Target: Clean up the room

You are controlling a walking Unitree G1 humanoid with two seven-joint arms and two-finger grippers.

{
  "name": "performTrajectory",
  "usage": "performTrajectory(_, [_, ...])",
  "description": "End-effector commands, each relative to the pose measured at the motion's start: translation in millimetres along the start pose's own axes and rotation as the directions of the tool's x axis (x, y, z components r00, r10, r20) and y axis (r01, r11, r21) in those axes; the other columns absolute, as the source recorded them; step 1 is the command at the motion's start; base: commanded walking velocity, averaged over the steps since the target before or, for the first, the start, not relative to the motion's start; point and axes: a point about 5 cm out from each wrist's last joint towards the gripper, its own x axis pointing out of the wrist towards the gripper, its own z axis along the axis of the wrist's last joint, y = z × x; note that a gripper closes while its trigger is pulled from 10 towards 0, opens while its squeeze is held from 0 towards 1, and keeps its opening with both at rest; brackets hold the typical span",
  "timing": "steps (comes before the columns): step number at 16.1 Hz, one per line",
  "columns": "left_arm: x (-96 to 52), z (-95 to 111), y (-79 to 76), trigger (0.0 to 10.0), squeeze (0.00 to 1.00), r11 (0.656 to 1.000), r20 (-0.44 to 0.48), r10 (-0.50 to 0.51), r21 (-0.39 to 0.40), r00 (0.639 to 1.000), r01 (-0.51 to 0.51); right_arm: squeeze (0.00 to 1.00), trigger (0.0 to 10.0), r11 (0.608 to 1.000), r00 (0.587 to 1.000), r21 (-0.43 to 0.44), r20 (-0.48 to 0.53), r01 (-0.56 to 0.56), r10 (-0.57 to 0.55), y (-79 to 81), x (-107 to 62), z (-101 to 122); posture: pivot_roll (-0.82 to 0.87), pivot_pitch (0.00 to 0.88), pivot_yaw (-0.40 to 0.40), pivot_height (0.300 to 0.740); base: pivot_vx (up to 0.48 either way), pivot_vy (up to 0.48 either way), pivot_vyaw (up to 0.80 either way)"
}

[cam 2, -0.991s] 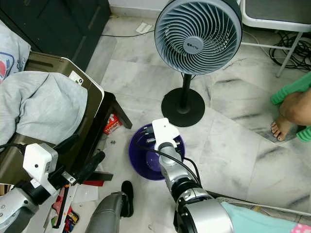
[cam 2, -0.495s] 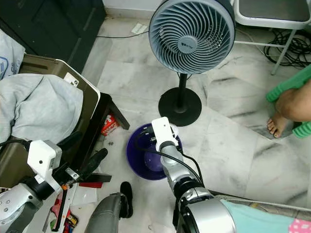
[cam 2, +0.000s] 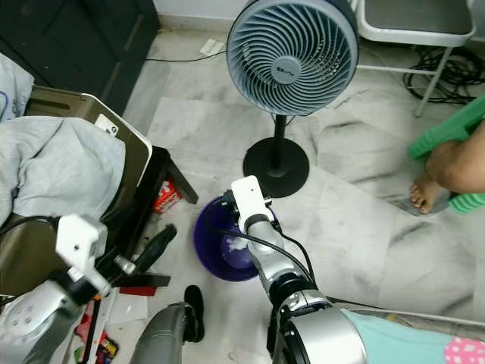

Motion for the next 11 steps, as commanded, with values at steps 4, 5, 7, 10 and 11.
performTrajectory(4, [16.1, -14, -5.3, 10.0, 0.0, 0.998, 0.012, 0.048, -0.034, 0.999, -0.048, 0.0, 10.0, 0.998, 0.997, -0.002, 0.041, -0.063, 0.063, -5.5, -19.2, -16, 0.12, 0.286, 0.035, 0.74, 0.0, 0.0, 0.0])
performTrajectory(5, [19.7, -17, -4.0, 10.0, 0.0, 0.997, 0.015, 0.069, -0.035, 0.998, -0.068, 0.0, 10.0, 0.998, 0.997, 0.008, 0.049, -0.062, 0.062, -7.1, -23.6, -17, 0.09, 0.273, 0.031, 0.74, 0.0, 0.0, 0.0])
performTrajectory(7, [33.3, -28, 4.8, 10.0, 0.0, 0.982, 0.005, 0.183, -0.041, 0.983, -0.182, 0.0, 10.0, 1.0, 0.999, -0.001, 0.033, -0.013, 0.013, -17.8, -30.9, -19, 0.04, 0.219, 0.029, 0.74, 0.0, 0.0, 0.0])
performTrajectory(10, [41.9, -38, 16.6, 10.0, 0.0, 0.957, 0.013, 0.289, -0.022, 0.957, -0.288, 0.0, 10.0, 0.997, 0.997, 0.037, 0.039, 0.07, -0.071, -35.8, -45.3, -20, 0.02, 0.135, 0.015, 0.74, 0.0, 0.0, 0.0])
performTrajectory(11, [39.7, -43, 21.1, 10.0, 0.0, 0.943, 0.008, 0.331, -0.021, 0.944, -0.331, 0.0, 10.0, 0.997, 0.996, 0.037, 0.044, 0.072, -0.073, -38.8, -52.2, -23, 0.02, 0.108, 0.007, 0.74, 0.0, 0.0, 0.0])
